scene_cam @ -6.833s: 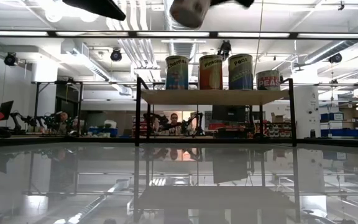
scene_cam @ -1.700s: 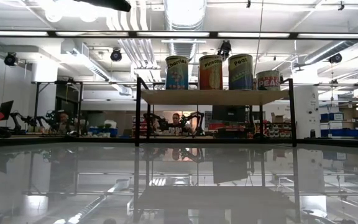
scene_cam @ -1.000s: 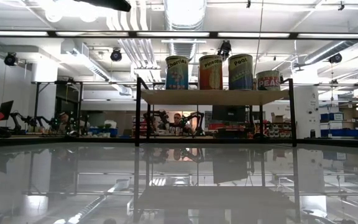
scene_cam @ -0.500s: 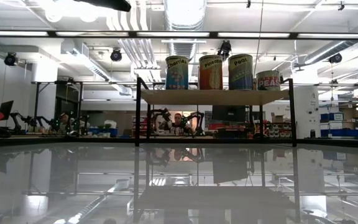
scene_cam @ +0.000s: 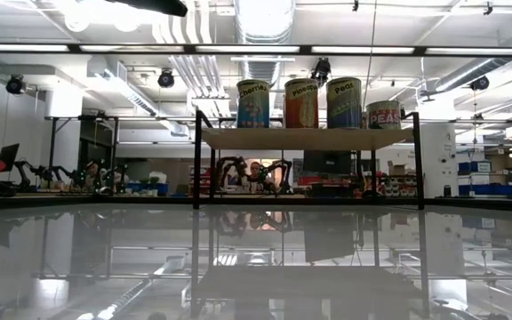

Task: Pick and place cans onto a shelf
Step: Put the canned peaches on the shelf

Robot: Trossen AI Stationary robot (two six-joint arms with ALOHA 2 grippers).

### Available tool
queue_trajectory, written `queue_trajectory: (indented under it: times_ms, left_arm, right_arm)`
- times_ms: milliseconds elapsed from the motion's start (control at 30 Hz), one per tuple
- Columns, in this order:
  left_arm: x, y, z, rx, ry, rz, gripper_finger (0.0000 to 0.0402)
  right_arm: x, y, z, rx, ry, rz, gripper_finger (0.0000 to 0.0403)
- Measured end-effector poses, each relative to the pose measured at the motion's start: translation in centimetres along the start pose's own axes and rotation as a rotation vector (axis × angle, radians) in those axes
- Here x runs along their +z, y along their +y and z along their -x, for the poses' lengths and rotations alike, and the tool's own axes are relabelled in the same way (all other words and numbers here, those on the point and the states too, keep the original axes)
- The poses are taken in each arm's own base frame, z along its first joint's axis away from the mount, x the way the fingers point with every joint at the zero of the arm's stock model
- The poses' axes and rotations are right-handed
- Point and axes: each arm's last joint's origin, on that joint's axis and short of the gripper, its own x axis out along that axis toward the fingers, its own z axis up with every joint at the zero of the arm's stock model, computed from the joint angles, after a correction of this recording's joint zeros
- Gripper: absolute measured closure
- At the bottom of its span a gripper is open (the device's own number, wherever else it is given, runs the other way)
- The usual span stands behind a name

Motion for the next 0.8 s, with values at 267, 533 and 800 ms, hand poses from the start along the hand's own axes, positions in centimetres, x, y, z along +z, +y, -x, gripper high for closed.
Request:
queue_trajectory:
  times_ms: [267,533,800]
  left_arm:
    - [0.1,0.0,0.0,0.002,-0.01,0.001,0.0358]
    - [0.2,0.0,0.0,0.004,-0.017,-0.004,0.0358]
    - [0.2,0.0,0.0,0.004,-0.017,-0.004,0.0358]
  right_arm:
    - [1.2,1.4,4.2,0.007,-0.044,-0.006,0.0109]
    - [5.5,6.1,9.5,0.181,-0.168,0.147,0.0109]
    - [11.1,9.0,17.2,0.31,-0.353,0.379,0.0109]
